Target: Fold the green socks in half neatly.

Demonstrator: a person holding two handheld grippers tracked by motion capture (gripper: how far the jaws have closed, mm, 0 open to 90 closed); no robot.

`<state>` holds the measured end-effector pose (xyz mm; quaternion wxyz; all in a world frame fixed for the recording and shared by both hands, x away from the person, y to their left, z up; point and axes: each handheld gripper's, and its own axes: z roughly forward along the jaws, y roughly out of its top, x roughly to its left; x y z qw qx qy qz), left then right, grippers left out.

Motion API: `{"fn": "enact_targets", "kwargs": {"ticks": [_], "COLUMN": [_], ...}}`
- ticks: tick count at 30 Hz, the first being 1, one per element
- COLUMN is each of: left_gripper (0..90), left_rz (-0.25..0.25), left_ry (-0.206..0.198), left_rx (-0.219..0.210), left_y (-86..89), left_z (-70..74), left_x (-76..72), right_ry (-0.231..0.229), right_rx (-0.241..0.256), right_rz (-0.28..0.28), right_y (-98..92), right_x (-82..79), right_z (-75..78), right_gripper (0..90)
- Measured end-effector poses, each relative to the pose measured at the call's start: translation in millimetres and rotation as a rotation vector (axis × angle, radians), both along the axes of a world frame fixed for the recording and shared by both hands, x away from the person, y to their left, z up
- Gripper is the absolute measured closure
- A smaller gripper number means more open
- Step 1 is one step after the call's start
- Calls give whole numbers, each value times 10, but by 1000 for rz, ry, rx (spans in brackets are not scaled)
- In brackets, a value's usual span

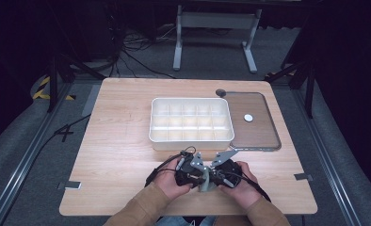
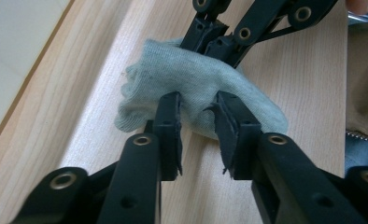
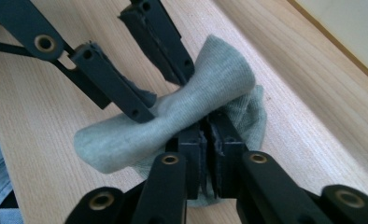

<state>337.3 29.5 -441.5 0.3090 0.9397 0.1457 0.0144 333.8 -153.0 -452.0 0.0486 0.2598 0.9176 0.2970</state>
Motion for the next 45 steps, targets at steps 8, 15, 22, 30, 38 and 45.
{"fn": "enact_targets", "kwargs": {"ticks": [8, 15, 22, 30, 38, 45], "left_gripper": [643, 637, 615, 570, 571, 570], "left_rz": [27, -6, -59, -101, -80, -65], "left_ry": [20, -7, -73, -126, -113, -115], "left_rx": [-13, -17, -12, 4, 10, 10], "left_y": [81, 51, -20, -168, -176, -179], "left_z": [3, 23, 17, -51, -56, -54], "left_x": [28, 1, -38, -103, -105, -109], "right_ry": [-33, 65, 86, 79, 52, 8], "right_rx": [86, 41, 11, -12, 12, 126], "right_rz": [-44, -53, 16, 20, -61, -102], "right_y": [-331, -469, -253, -132, -316, -278], "right_x": [21, 125, 8, -92, -23, -42], "right_z": [244, 5, -32, -51, 69, 213], "right_gripper": [763, 864, 873, 861, 696, 620]}}
